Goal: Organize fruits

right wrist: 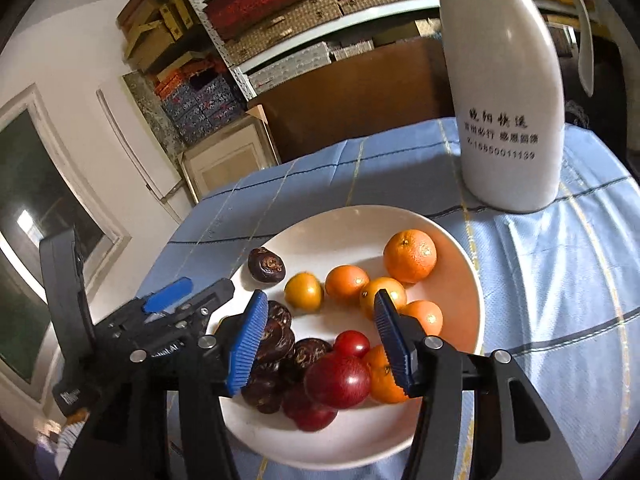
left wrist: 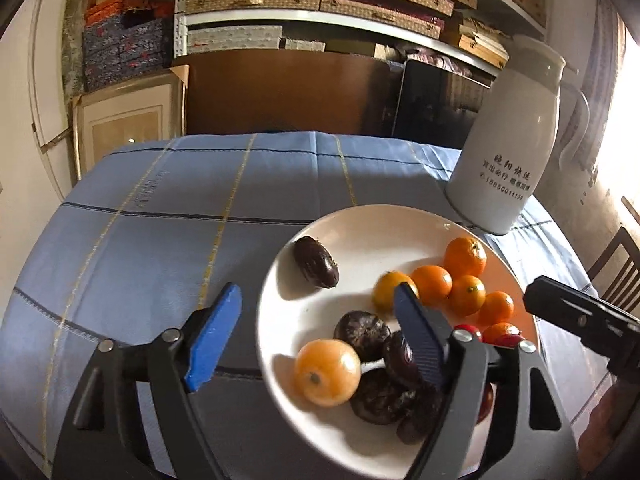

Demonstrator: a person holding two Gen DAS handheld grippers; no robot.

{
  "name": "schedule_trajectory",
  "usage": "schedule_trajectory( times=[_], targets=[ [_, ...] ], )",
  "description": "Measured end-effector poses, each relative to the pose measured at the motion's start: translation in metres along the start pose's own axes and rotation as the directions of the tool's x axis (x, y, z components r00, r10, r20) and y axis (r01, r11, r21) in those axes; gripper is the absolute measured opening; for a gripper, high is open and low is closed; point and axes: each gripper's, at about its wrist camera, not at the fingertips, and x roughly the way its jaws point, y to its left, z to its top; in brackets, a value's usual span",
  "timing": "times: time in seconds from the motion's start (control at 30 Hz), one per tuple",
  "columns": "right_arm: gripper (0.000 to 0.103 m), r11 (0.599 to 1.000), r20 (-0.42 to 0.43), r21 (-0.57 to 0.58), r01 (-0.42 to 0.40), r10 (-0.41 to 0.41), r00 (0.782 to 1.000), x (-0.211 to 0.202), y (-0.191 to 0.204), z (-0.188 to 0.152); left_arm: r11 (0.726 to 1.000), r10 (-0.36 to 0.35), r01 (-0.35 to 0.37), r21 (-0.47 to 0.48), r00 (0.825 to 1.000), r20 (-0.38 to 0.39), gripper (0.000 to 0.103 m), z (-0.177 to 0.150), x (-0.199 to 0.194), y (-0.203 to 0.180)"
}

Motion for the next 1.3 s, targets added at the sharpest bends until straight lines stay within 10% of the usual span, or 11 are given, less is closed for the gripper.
schedule_trajectory(
  times=[0.4, 0.73, 1.3],
  targets=[
    [0.066, 0.992, 0.043, -0.109, 0.059, -0.054, 0.998, -0.049, 0.025, -0.057, 0.998, 0.061, -0.062, 0.014, 0.997, 0.042, 0.091, -0.06, -0.072, -0.007],
    [0.099, 0.977, 0.11, -0.083, 0.198, -0.188, 0.976, -0.089, 0.002, -0.105, 0.988, 0.139, -0.143, 0.057, 0.988, 0.073, 0.098, -0.115, -0.114, -0.027],
    [0.099, 0.954, 0.085, -0.143, 0.265, -0.255, 0.963, -0.077, 0.01, -0.112, 0.979, 0.155, -0.169, 0.116, 0.98, 0.124, 0.098, -0.11, -0.128, -0.047]
  ],
)
